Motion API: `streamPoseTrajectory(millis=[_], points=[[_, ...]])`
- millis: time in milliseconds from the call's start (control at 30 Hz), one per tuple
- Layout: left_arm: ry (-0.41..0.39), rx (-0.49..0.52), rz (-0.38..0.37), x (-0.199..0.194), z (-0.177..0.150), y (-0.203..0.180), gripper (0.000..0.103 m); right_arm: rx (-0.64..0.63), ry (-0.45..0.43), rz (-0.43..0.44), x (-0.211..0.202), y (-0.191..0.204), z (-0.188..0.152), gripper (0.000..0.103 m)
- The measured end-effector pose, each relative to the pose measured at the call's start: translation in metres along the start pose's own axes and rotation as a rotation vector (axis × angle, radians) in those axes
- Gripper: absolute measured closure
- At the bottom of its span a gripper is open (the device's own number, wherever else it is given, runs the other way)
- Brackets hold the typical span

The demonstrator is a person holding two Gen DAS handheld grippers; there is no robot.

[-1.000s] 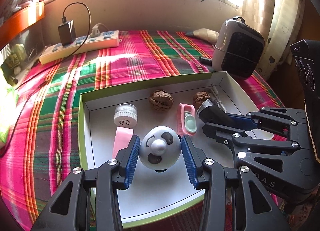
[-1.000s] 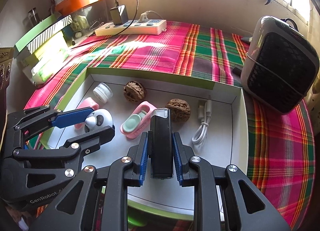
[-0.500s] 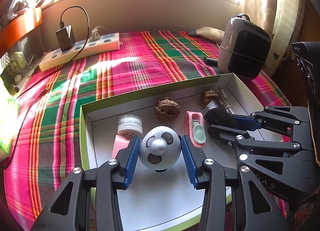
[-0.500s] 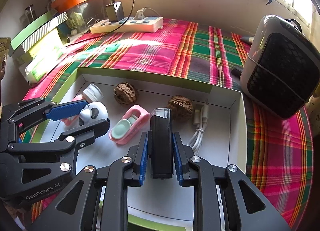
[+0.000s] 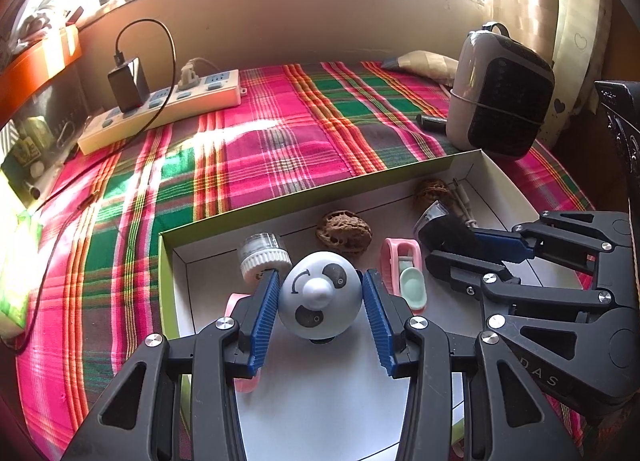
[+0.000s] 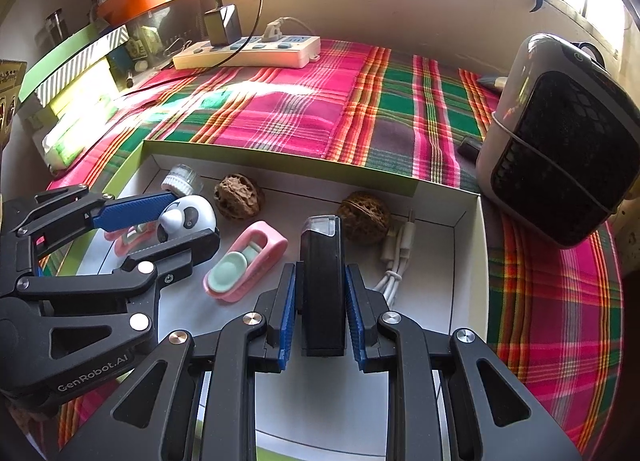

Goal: Organize objects
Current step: 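Carry the panda ball and black object over the white tray, then lower the panda ball and black object into the tray and open both grippers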

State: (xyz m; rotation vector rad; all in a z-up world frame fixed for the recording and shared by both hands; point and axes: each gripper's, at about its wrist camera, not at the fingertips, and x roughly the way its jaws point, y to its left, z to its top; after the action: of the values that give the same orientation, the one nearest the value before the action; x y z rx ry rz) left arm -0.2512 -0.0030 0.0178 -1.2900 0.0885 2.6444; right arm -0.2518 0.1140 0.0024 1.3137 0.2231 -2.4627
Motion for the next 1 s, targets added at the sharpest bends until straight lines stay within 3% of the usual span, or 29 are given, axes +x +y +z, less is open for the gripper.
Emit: streamPoseTrajectory(millis=[1000], points=[[0.023,-0.001,0.013,0.0073,-0.0025,0.0008,0.062,0.017,-0.017,-0.013,-0.0023,-0.0006,-0.0016,0.076]])
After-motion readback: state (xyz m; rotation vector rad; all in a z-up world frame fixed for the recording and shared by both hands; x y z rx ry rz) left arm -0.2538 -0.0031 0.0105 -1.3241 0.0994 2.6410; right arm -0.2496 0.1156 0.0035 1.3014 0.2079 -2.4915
